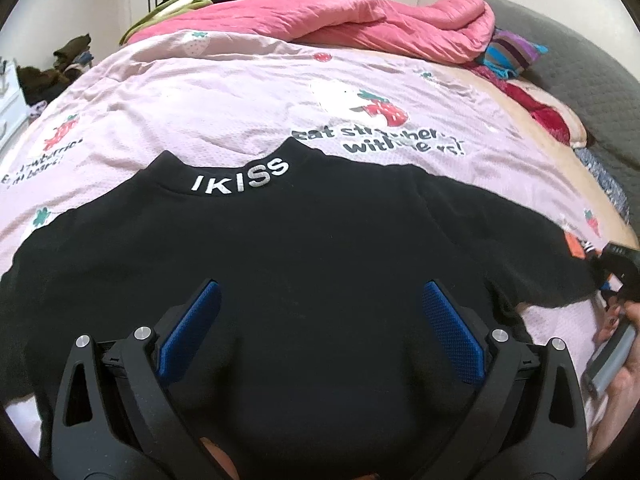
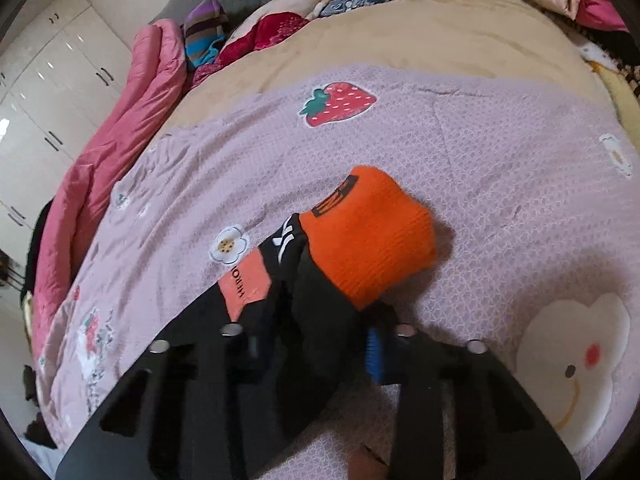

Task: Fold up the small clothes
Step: 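Close the right tool on the orange cuff and lift it, then carry the cuff across the sweater body and open the right tool, then grasp the folded orange cuff with the left tool and reposition it, then move the left tool to the other sleeve's orange cuff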

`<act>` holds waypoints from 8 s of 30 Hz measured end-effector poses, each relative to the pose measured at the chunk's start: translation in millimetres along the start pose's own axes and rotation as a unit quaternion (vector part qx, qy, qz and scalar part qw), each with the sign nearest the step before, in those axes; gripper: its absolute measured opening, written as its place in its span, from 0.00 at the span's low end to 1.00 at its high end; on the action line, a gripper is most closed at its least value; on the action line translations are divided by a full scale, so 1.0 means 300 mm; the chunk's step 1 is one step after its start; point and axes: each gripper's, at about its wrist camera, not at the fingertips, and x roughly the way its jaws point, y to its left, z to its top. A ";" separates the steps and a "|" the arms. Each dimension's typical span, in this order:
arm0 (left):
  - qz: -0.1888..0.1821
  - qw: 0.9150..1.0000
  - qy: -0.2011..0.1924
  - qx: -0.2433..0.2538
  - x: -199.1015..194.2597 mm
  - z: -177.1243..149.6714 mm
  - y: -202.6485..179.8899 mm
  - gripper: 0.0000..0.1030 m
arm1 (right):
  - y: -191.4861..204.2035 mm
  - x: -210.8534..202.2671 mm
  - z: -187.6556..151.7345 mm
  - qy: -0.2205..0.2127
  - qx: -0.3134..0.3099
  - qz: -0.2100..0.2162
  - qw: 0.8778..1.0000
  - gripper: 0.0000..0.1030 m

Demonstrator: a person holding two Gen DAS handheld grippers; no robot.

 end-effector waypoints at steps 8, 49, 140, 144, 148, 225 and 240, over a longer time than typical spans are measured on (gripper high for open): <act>-0.020 0.999 -0.012 -0.026 -0.058 0.025 0.048 0.92 | 0.097 -0.155 -0.023 -0.039 -0.054 0.069 0.995 0.17; -0.050 0.974 -0.006 -0.223 -0.177 -0.025 0.532 0.92 | 0.751 -0.432 -0.682 0.016 -0.444 0.285 0.849 0.16; 0.039 0.992 0.039 -0.112 -0.073 -0.137 0.442 0.32 | 0.706 -0.283 -0.749 0.105 -0.498 0.228 0.830 0.74; 0.043 0.992 0.037 -0.113 -0.065 -0.143 0.459 0.34 | 0.706 -0.266 -0.769 0.106 -0.515 0.206 0.825 0.75; 0.043 0.992 0.037 -0.111 -0.066 -0.142 0.458 0.35 | 0.697 -0.223 -0.789 0.117 -0.530 0.167 0.823 0.83; 0.350 0.818 -0.083 -0.449 -0.604 -0.445 1.148 0.91 | 0.839 -0.670 -1.209 0.096 -0.601 0.351 0.711 0.96; 0.328 0.799 -0.046 -0.501 -0.534 -0.548 1.268 0.91 | 0.825 -0.659 -1.209 0.096 -0.604 0.339 0.714 0.96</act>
